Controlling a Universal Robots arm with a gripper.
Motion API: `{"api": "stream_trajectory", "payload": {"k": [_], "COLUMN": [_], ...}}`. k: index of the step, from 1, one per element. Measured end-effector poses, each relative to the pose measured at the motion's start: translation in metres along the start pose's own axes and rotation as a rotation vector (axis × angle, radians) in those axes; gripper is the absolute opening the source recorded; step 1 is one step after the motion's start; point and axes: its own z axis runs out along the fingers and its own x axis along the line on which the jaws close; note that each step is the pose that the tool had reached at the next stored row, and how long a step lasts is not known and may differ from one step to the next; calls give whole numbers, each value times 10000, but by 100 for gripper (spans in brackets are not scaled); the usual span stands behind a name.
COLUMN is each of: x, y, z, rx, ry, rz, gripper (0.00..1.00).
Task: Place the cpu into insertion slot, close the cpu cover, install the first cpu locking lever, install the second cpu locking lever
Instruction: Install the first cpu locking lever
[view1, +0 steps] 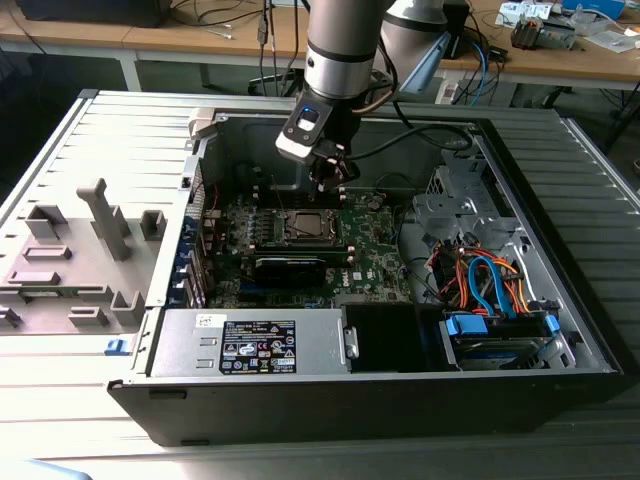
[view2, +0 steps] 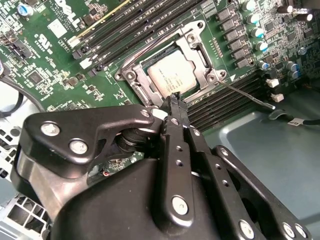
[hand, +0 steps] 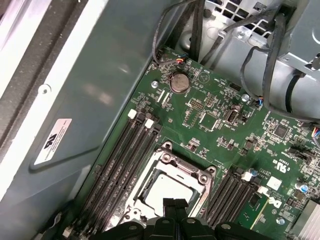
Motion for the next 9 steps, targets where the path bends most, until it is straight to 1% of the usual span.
{"api": "stream_trajectory", "payload": {"k": [9], "x": [0], "y": [0], "z": [0], "rx": [6], "ry": [-5], "rz": [-373], "gripper": [11]}}
